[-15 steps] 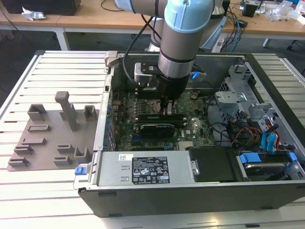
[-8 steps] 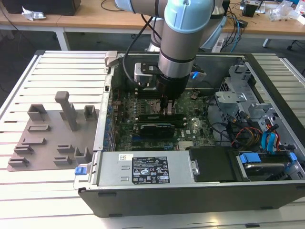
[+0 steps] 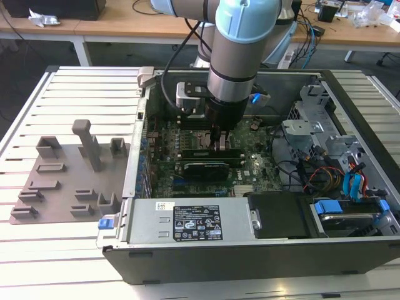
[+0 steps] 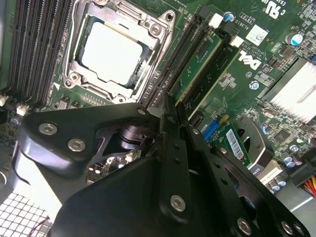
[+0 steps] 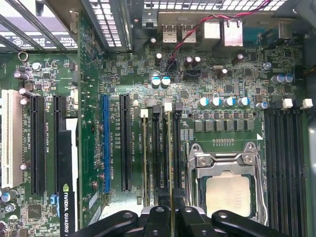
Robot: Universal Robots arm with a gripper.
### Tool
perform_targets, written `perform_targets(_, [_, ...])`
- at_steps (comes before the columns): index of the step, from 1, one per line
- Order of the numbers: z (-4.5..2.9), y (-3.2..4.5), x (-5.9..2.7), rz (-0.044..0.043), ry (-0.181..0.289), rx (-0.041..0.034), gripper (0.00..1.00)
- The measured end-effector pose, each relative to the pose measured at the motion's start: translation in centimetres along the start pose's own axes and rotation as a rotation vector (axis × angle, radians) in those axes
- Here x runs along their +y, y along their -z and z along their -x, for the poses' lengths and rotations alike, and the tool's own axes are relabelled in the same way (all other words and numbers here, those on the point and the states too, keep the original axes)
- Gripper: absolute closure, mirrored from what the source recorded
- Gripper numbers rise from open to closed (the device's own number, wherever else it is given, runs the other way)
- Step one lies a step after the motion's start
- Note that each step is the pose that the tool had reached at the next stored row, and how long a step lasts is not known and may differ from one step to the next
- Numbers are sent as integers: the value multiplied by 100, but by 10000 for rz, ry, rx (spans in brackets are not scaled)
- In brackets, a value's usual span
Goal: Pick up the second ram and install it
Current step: 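Insert the second ram into the second slot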
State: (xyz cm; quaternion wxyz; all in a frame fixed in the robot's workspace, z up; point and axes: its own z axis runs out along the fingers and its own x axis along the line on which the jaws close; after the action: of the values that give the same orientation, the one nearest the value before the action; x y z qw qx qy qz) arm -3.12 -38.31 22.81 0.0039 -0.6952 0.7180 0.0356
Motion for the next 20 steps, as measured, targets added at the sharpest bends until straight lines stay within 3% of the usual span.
perform_targets(3, [-1,-9,0,4,3,-90,87])
perform_targets(15, [-19,-12,4,-3,-21,-100,87])
perform_targets(20, [-22,-55,-5,3,-20,-132,87])
